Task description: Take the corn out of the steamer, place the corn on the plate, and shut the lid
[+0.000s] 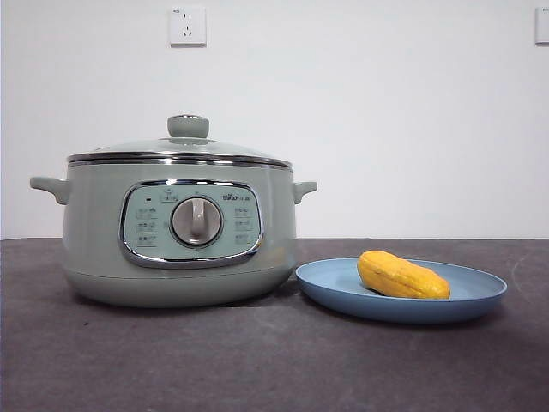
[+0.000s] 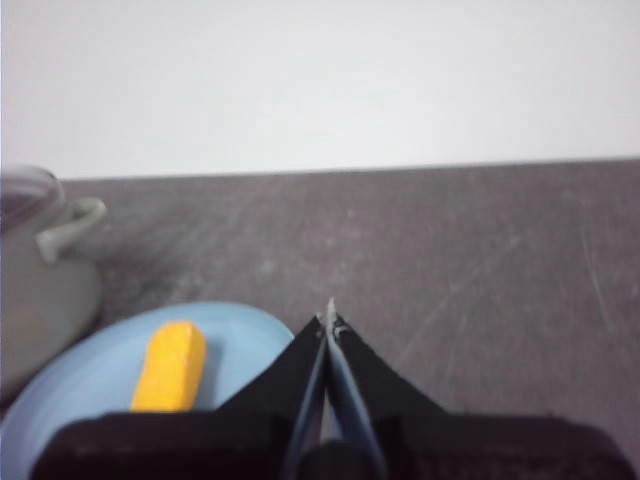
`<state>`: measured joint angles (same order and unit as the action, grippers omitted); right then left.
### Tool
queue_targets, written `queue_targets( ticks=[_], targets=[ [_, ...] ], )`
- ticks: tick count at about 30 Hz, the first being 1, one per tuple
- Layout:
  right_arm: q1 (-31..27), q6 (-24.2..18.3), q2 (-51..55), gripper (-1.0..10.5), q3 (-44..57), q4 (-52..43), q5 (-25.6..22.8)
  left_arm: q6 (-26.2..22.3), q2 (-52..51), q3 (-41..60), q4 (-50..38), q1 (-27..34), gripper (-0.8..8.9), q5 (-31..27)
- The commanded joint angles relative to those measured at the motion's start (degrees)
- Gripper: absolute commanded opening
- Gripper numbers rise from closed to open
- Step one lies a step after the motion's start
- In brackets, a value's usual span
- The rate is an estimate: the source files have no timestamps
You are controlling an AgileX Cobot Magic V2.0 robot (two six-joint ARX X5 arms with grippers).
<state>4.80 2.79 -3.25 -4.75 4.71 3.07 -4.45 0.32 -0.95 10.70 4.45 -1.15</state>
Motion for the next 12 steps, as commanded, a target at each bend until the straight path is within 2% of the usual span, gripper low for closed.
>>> queue_targets(
  ticks=[1, 4, 12],
  targets=[
    [-0.09, 1.7, 1.27, 0.0, 2.4, -0.63, -0.22, 0.37, -0.15, 0.79, -0.35, 0.15, -0.03, -0.17],
    [-0.11, 3.04, 2.86, 0.0, 4.48, 0.79, -0.22, 0.37, -0.15, 0.79, -0.35, 0.15, -0.03, -0.2],
    [-0.15, 2.78, 3.17, 0.0, 4.48, 5.73, -0.2, 0.37, -0.15, 0.79, -0.37, 0.15, -0.03, -0.17]
  ],
)
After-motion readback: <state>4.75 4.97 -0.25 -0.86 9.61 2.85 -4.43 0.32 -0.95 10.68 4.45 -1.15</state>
